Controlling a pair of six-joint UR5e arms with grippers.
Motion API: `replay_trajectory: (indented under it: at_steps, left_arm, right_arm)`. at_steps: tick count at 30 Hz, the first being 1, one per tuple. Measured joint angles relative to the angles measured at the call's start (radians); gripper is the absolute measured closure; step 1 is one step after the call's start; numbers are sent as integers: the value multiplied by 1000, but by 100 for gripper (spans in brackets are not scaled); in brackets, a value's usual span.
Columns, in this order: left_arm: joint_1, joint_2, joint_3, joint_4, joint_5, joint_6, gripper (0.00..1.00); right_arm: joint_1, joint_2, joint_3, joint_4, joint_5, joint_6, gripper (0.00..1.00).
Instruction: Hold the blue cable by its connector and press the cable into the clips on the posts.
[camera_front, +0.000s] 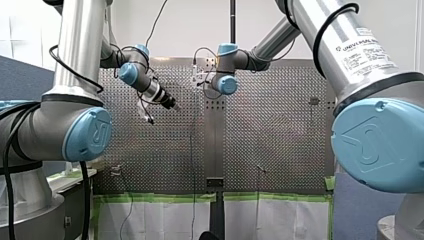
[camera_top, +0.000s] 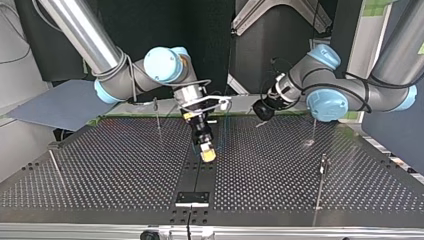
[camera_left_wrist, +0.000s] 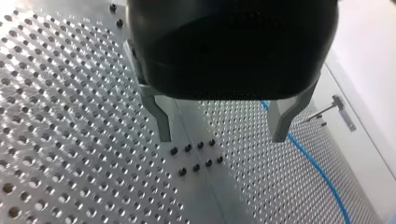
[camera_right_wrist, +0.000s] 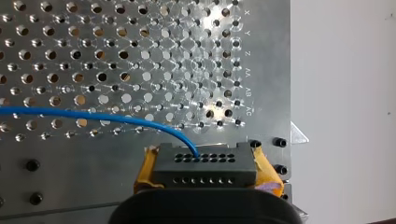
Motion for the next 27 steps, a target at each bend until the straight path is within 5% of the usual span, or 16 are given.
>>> replay_trajectory:
  at_steps: [8, 27]
  left_arm:
    - [-15, 0, -4, 35, 15, -20, 0]
    - [-36, 0, -25, 199, 15, -182, 0]
  right_arm:
    - [-5, 0, 0, -2, -14, 2, 100]
    - [-3, 0, 0, -2, -23, 3, 100]
